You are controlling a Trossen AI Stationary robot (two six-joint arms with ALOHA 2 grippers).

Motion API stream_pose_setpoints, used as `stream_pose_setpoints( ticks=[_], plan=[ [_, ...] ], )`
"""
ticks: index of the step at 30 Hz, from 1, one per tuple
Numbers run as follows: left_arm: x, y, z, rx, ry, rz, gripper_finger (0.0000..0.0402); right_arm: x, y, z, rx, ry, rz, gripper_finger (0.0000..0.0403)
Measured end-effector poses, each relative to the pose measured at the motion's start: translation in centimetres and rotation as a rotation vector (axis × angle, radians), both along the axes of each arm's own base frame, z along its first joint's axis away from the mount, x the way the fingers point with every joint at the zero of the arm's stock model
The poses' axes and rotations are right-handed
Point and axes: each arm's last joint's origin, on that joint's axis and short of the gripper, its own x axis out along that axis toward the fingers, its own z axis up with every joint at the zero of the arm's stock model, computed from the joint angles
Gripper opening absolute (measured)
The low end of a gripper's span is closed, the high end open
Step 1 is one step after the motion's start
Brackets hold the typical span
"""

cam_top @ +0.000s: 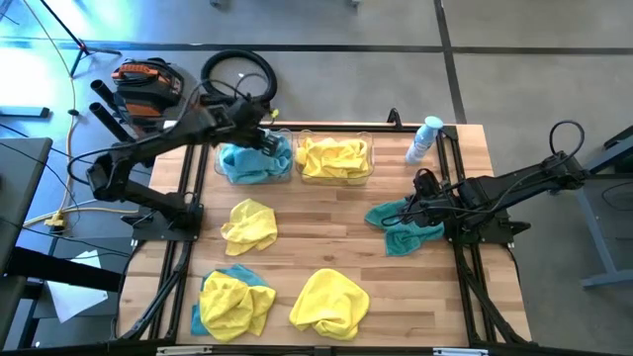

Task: Sort microfiber towel by color & place in baskets
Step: Put the blue towel into the left transparent bin

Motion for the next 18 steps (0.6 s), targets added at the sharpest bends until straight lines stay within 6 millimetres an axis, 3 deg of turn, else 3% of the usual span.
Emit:
stream_pose_setpoints(
  ticks=[3,11,18],
  plan=[
    [0.0,0.8,-2.9,-0.026,-0.062,0.061,0.0,0.0,0.0,0.0,0.015,-0.015,-0.028,0.0],
    [-0.4,1.6,-9.3,-0.117,-0.02,0.184,0.0,0.1,0.0,0.0,0.023,-0.032,-0.038,0.0],
    [0.5,2.2,-13.0,-0.179,0.018,0.222,0.0004,0.1,0.0,0.1,0.029,-0.062,-0.093,0.0]
  ],
)
